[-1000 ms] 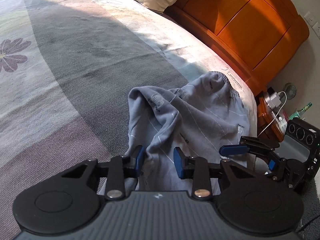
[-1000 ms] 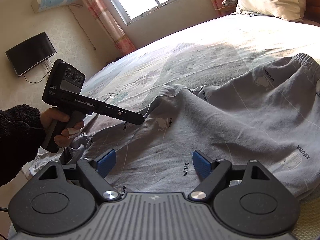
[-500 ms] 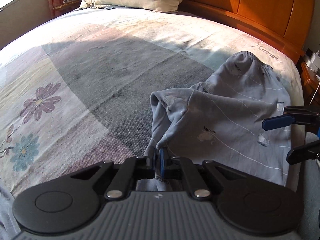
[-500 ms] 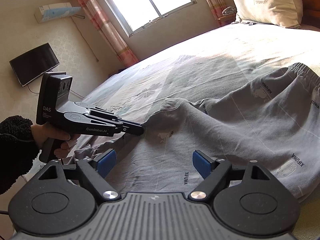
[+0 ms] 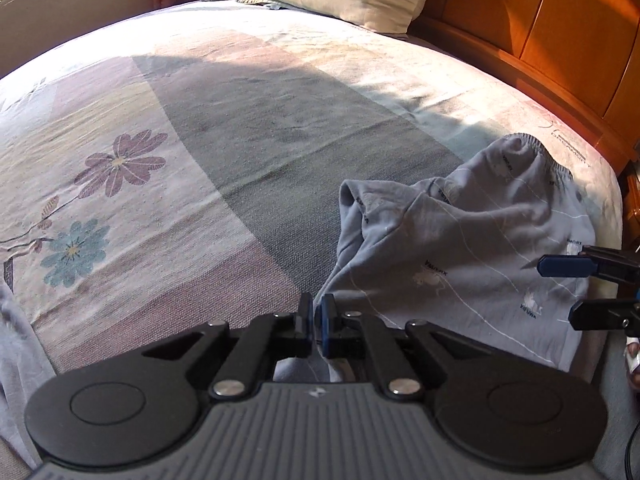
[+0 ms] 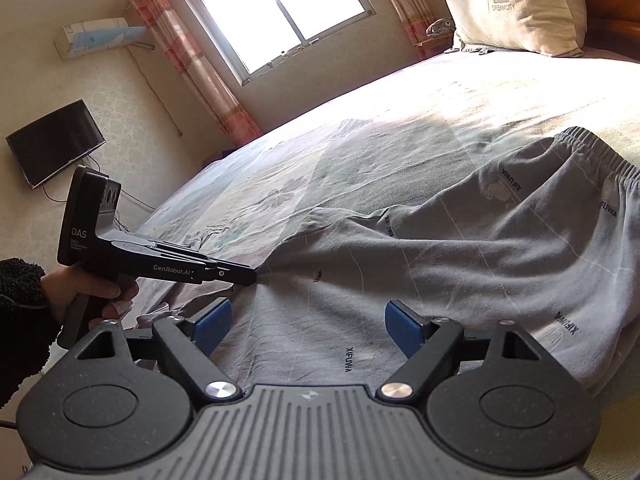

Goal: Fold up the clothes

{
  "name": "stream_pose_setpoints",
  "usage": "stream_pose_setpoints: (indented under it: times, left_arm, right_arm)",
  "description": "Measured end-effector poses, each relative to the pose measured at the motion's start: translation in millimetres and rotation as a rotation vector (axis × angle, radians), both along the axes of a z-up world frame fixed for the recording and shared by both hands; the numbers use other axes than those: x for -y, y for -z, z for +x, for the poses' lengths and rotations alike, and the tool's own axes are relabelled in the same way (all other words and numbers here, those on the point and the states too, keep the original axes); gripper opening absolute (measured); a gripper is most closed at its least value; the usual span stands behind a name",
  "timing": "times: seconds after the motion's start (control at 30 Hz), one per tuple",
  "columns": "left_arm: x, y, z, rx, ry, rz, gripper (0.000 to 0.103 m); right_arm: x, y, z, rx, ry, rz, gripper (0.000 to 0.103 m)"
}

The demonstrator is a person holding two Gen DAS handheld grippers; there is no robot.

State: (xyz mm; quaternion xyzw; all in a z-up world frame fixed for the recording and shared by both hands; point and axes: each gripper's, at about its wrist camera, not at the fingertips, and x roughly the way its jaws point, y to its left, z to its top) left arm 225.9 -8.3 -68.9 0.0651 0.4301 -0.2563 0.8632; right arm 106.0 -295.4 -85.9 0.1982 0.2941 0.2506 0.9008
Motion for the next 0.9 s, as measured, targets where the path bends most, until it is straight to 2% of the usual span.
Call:
stream_pose_setpoints:
  times: [0.07, 0.17, 0.27, 0.37, 0.53, 0.57, 0.63, 0.7, 0.77, 0.83, 0.9]
  left_arm:
    - [2, -14, -6, 0.039, -0.021, -0.037, 0.003]
    - [18, -30, -16, 0.066, 0.04, -0.14, 0.004]
    - [47, -25, -17, 0.042, 0.118, -0.199, 0.005]
    - [64, -1, -5, -0.014, 0.084, -0.217, 0.009]
    - [41, 24, 7, -0.056, -0.089, -0.138, 0.006]
    - [37, 22, 6, -0.059, -0.107, -0.127, 0.005]
    - [34, 14, 0, -0.059, -0.102, -0.083, 0.005]
    - [36, 5, -7, -0.047, -0.067, -0.09, 0.005]
    - [42, -3, -11, -0.037, -0.03, -0.144, 0.006]
    - [54, -7, -9, -0.035, -0.004, -0.176, 0.006]
    - [67, -4, -7, -0.047, 0.014, -0.183, 0.007]
  right_arm:
    - [1, 0, 0, 0.002, 0.022, -0.007, 0.087]
    - [2, 0, 0, 0.006, 0.06, -0.02, 0.087]
    - [3, 0, 0, 0.011, 0.097, -0.033, 0.087]
    - [6, -1, -1, 0.021, 0.138, -0.039, 0.087]
    - [21, -6, -7, 0.026, 0.229, -0.051, 0.087]
    - [24, -6, -8, 0.032, 0.252, -0.055, 0.089]
    - [25, -4, -6, 0.027, 0.277, -0.069, 0.091]
    - [20, 2, -1, -0.008, 0.268, -0.109, 0.091]
    - [12, 10, 5, -0.06, 0.237, -0.153, 0.094]
    - [3, 11, 4, -0.075, 0.204, -0.181, 0.1]
    - [-8, 9, -2, -0.085, 0.151, -0.17, 0.103]
